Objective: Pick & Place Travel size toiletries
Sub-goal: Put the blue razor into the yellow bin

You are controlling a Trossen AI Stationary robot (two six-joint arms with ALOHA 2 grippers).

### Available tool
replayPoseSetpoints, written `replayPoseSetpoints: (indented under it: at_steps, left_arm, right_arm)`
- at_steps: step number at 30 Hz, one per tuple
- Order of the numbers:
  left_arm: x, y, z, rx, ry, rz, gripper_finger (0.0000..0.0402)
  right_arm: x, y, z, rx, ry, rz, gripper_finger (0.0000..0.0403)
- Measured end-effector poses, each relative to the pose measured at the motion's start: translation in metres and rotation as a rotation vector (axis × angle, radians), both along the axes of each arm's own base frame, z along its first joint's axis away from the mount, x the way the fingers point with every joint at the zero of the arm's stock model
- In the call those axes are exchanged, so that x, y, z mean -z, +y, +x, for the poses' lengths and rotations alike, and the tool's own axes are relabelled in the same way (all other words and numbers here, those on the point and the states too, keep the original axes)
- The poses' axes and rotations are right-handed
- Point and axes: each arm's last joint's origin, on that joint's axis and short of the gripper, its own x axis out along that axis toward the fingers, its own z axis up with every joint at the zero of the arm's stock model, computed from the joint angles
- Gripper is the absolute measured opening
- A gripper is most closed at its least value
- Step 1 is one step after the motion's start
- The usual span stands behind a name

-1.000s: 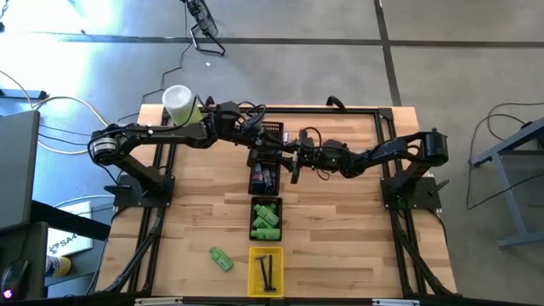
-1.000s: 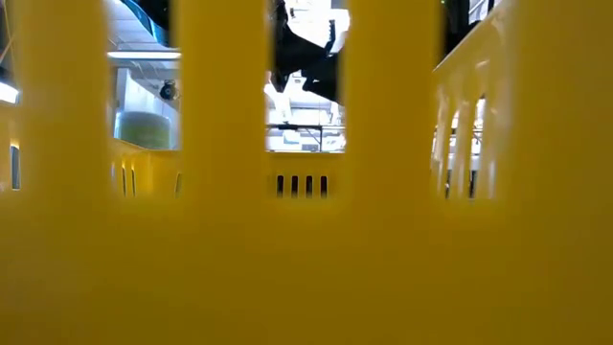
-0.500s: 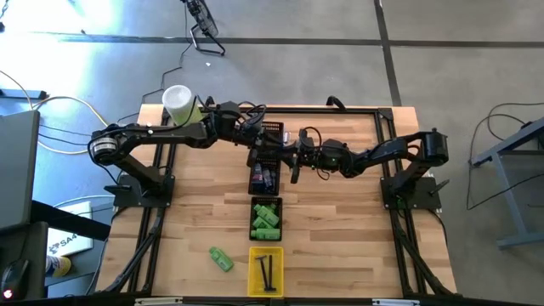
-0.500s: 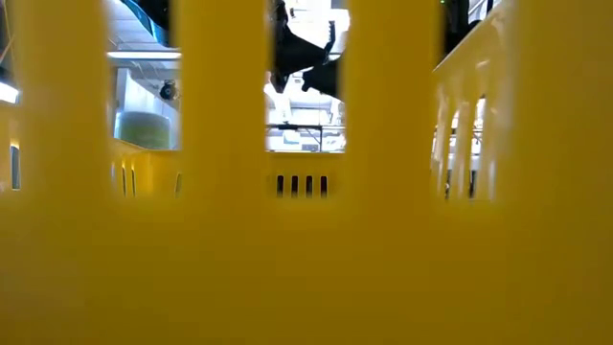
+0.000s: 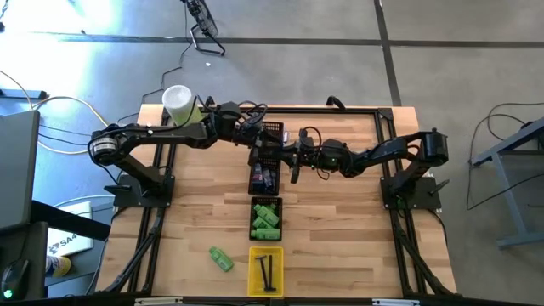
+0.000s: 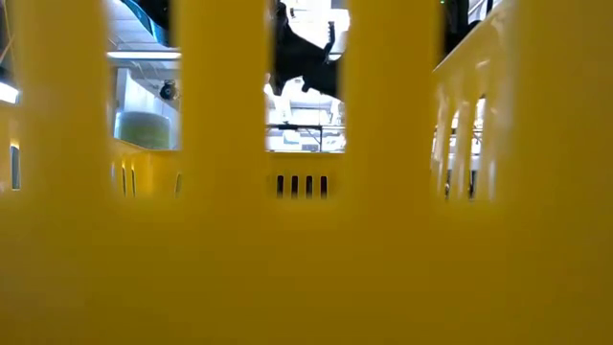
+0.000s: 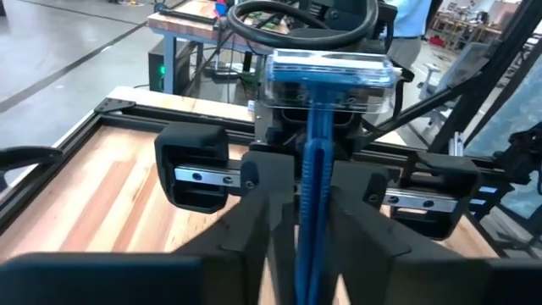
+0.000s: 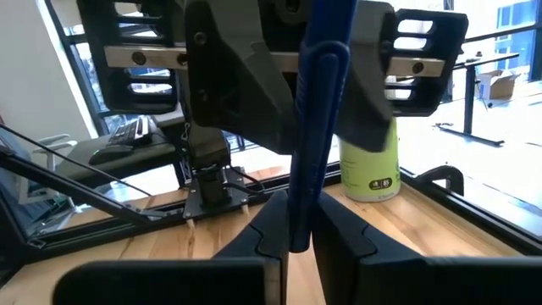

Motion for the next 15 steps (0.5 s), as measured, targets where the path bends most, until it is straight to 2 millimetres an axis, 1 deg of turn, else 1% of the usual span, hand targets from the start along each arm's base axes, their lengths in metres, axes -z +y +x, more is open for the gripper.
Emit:
replayPoseSetpoints:
  at_steps: [4, 7, 10, 13, 15]
  left_arm:
    - [-0.002, 0.000, -0.001, -0.004, -0.004, 0.010, 0.0160]
    - [-0.008, -0.001, -0.005, -0.004, -0.026, 0.018, 0.0188]
    - [-0.017, -0.001, -0.012, -0.009, -0.053, 0.029, 0.0201]
    - [-0.029, 0.001, -0.022, -0.009, -0.080, 0.038, 0.0203]
    - [-0.034, 0.004, -0.032, -0.022, -0.065, 0.024, 0.0204]
  right_arm:
    - [0.000, 0.001, 0.000, -0.002, 0.003, 0.001, 0.0028]
    - [0.001, 0.001, 0.000, -0.003, 0.005, 0.002, 0.0028]
    - [0.000, 0.001, 0.000, -0.001, 0.005, 0.002, 0.0028]
    - [0.000, 0.001, 0.000, 0.000, 0.005, 0.002, 0.0028]
    - [0.000, 0.001, 0.000, -0.003, 0.004, 0.006, 0.0028]
